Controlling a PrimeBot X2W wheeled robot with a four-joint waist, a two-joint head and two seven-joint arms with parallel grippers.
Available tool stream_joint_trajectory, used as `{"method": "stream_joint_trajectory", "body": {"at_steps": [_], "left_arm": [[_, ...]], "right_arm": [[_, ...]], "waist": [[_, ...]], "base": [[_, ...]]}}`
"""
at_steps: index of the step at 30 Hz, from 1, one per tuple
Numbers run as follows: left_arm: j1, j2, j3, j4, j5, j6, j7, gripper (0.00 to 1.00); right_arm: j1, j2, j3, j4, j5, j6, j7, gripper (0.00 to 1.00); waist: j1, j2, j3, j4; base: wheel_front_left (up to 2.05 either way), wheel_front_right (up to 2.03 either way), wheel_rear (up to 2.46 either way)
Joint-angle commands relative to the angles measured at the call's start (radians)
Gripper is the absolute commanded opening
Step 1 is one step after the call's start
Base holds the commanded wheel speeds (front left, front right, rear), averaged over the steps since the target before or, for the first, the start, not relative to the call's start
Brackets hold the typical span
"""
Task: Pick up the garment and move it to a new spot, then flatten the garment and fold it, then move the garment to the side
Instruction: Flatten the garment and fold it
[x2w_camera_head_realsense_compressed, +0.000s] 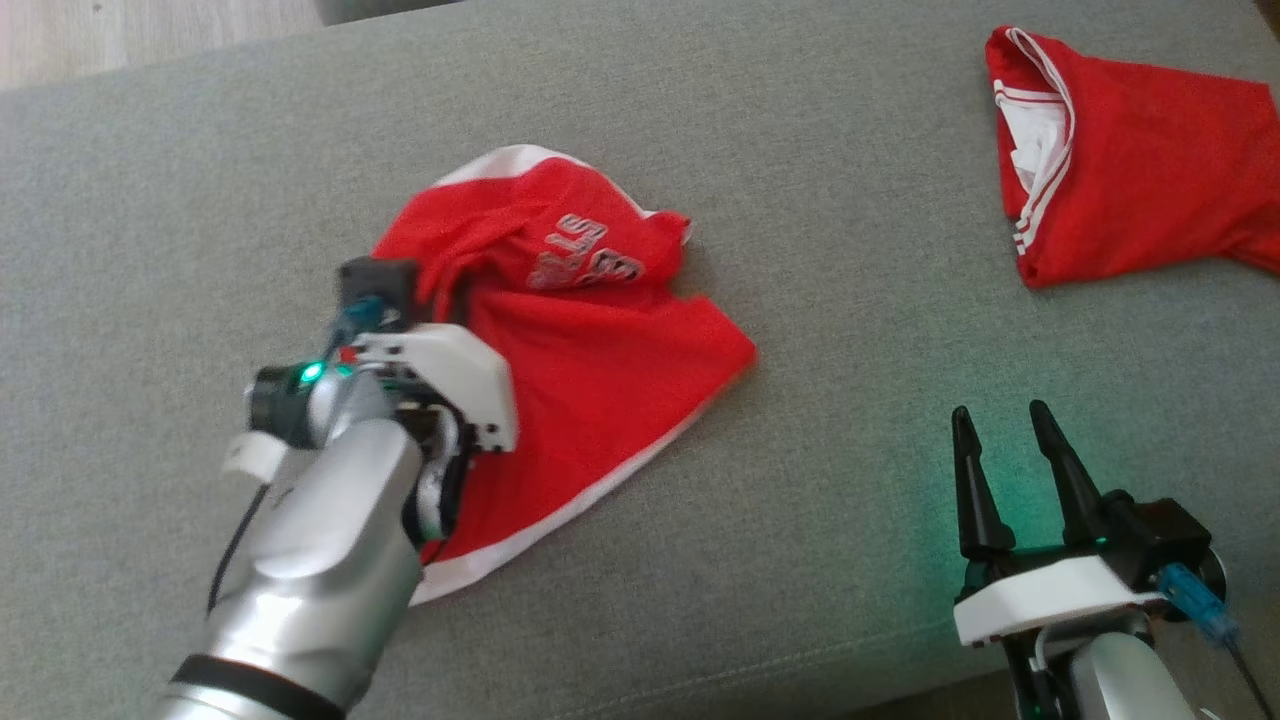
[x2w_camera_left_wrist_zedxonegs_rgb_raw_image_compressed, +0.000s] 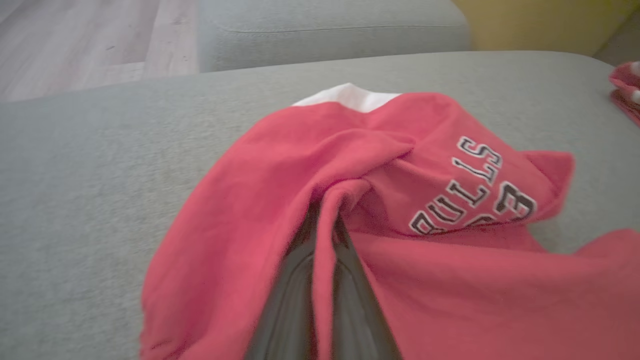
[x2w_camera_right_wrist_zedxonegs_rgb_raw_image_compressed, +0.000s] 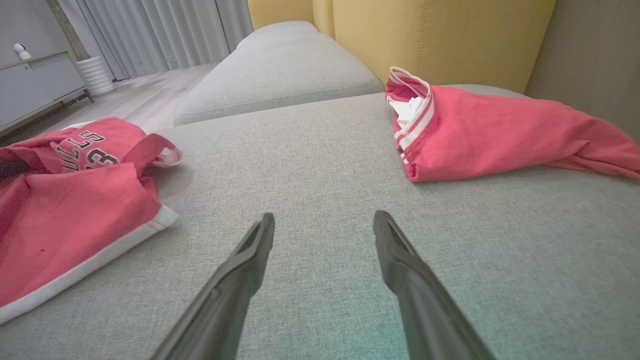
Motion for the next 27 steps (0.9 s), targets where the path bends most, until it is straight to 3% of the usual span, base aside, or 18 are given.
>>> {"method": "stream_joint_trajectory", "body": {"at_steps": [1,15,16,17,18,23,27], "left_arm": [[-0.042,0.012,0.052,-0.003,-0.013,0.012,-0.03,0.0],[-0.107,-0.042,0.107,0.251,-0.053,0.014,-0.191,0.0],[-0.11,-0.045,0.108,0.261,-0.054,0.012,-0.198,0.24],[-0.112,-0.047,0.107,0.268,-0.053,0.007,-0.205,0.75],[-0.112,-0.05,0.107,0.273,-0.053,0.004,-0.212,1.0],[-0.072,-0.056,0.14,0.23,-0.063,-0.015,-0.234,1.0],[0.023,-0.055,0.186,0.061,-0.02,-0.012,-0.236,1.0]], "right_arm": [[-0.018,-0.006,0.021,-0.025,0.006,0.007,-0.011,1.0],[-0.019,-0.006,0.029,-0.011,-0.005,0.007,-0.011,1.0],[-0.018,-0.006,0.028,-0.01,-0.006,0.007,-0.011,1.0],[-0.017,-0.006,0.027,-0.008,-0.006,0.007,-0.011,1.0],[-0.015,-0.006,0.026,-0.007,-0.006,0.007,-0.011,1.0],[-0.003,-0.006,0.014,-0.009,-0.005,0.007,-0.011,1.0],[0.02,-0.006,-0.012,-0.018,-0.016,0.007,-0.011,1.0]], "waist": [[0.0,0.0,0.001,0.0],[0.0,0.0,-0.005,-0.009],[0.0,0.0,-0.008,-0.008],[0.0,0.0,-0.012,-0.007],[0.0,0.0,-0.016,-0.006],[0.0,0.0,-0.05,0.005],[0.0,0.0,-0.087,0.033]], "base": [[0.0,0.0,0.0],[0.0,0.0,0.0],[0.0,0.0,0.0],[0.0,0.0,0.0],[0.0,0.0,0.0],[0.0,0.0,0.0],[0.0,0.0,0.0]]}}
